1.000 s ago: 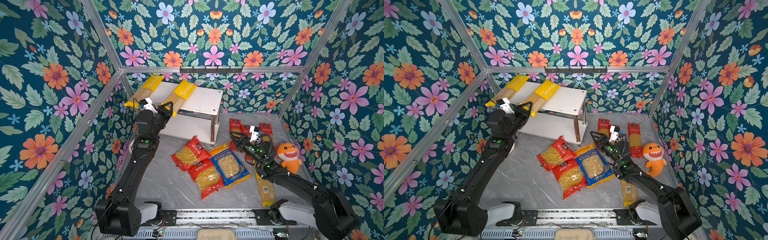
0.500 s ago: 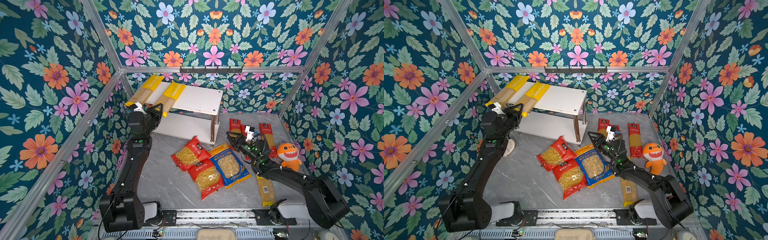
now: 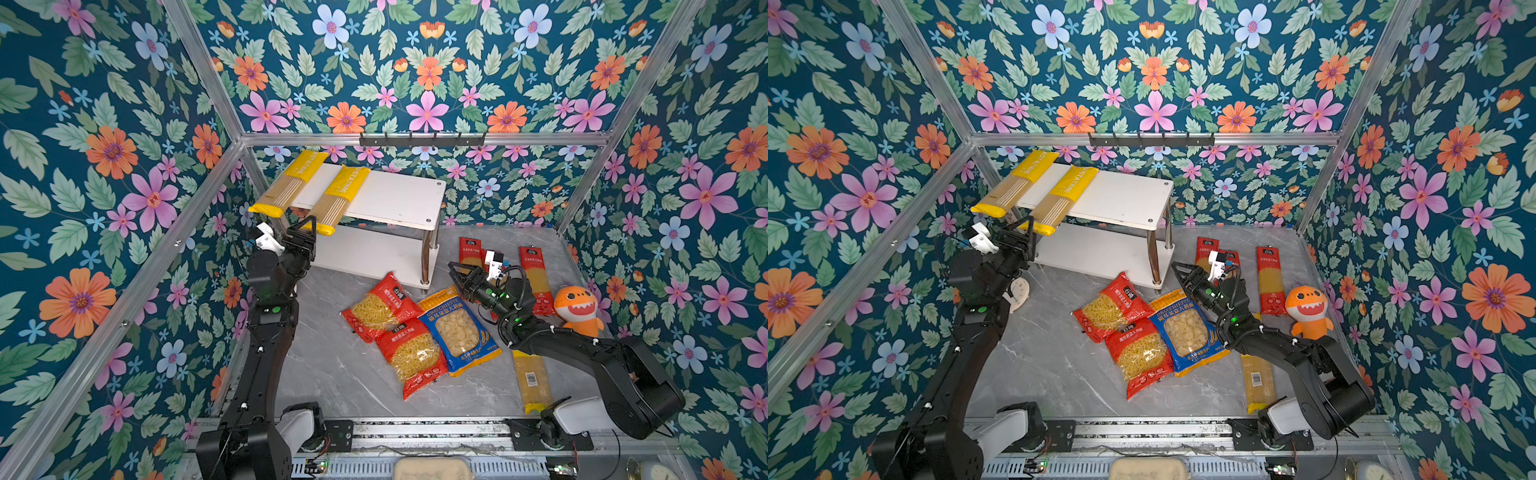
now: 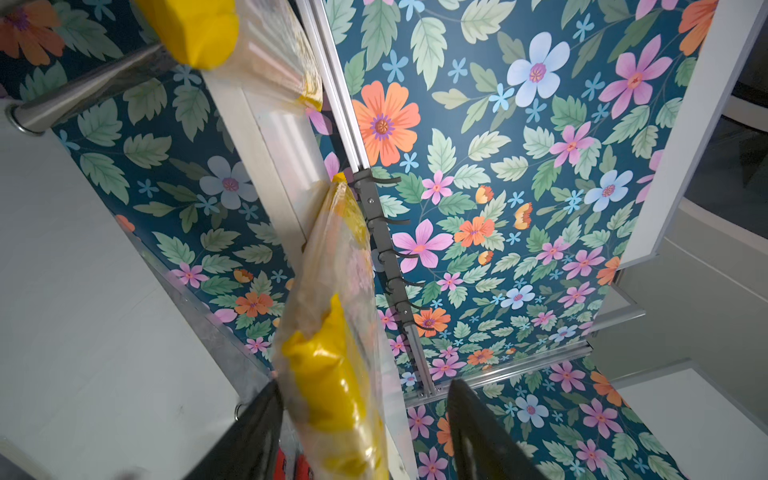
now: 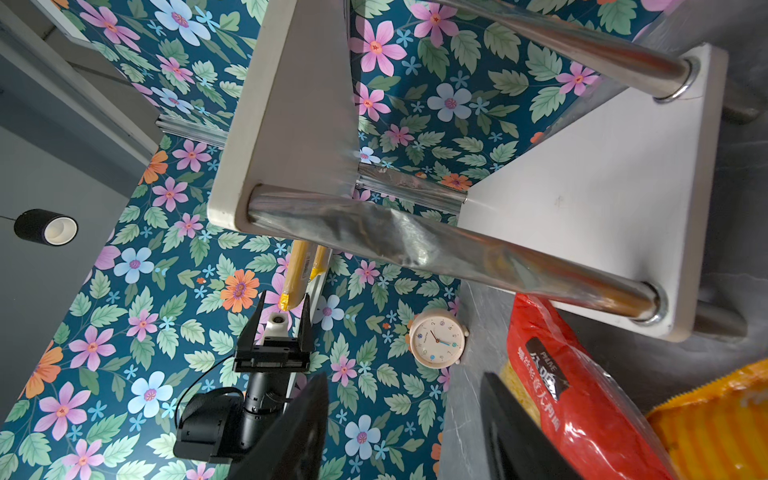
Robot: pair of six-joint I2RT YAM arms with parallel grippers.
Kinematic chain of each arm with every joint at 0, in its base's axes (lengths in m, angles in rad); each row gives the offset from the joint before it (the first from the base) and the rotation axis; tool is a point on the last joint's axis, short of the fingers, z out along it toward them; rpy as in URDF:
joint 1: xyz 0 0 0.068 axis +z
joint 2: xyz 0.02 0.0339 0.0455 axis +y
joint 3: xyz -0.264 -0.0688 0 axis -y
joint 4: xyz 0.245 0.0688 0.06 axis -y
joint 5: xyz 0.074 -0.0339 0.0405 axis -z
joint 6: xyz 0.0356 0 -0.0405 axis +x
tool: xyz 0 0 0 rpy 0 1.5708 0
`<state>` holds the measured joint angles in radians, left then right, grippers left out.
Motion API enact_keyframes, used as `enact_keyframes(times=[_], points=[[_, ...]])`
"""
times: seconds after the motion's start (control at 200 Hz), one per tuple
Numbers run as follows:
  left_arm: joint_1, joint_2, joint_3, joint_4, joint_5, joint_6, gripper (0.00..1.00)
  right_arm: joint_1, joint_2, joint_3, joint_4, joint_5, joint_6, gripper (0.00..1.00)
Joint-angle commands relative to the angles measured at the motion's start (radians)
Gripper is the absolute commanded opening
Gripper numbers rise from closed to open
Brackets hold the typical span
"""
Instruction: Place and organize the pasta boxes and bags onto the shelf
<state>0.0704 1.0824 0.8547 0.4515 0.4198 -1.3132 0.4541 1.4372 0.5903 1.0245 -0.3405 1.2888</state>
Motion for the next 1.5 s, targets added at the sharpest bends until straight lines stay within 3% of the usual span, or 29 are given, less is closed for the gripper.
enact_keyframes(times=[0.0, 0.15, 0.475, 0.605, 0.765, 0.855, 1.05, 1.34, 1.495], points=[[-0.007, -0.008, -0.031, 0.076, 0.010, -0.037, 0.65, 0.000, 0.031, 0.007, 0.100, -0.018, 0.048, 0.59], [-0.037, 0.005, -0.024, 0.135, 0.002, -0.031, 0.63, 0.001, 0.078, 0.020, 0.152, -0.034, 0.083, 0.59], [-0.054, 0.059, -0.014, 0.200, -0.013, -0.059, 0.33, 0.001, 0.064, 0.003, 0.074, -0.013, 0.083, 0.58], [-0.054, 0.055, -0.027, 0.202, -0.032, -0.067, 0.17, 0.008, 0.009, 0.016, -0.105, 0.016, 0.023, 0.57], [-0.052, 0.025, -0.054, 0.174, -0.090, -0.053, 0.07, 0.044, -0.088, 0.138, -0.557, 0.075, -0.191, 0.57], [-0.050, 0.027, -0.049, 0.168, -0.102, -0.042, 0.05, 0.060, -0.107, 0.182, -0.677, 0.102, -0.264, 0.57], [-0.001, 0.052, -0.021, 0.178, -0.072, -0.045, 0.00, 0.074, -0.127, 0.196, -0.720, 0.119, -0.304, 0.57], [0.058, 0.114, 0.068, 0.138, 0.013, -0.034, 0.00, 0.098, -0.120, 0.236, -0.770, 0.135, -0.354, 0.57], [0.059, 0.144, 0.081, 0.160, 0.043, -0.040, 0.00, 0.157, -0.117, 0.339, -0.924, 0.210, -0.485, 0.56]])
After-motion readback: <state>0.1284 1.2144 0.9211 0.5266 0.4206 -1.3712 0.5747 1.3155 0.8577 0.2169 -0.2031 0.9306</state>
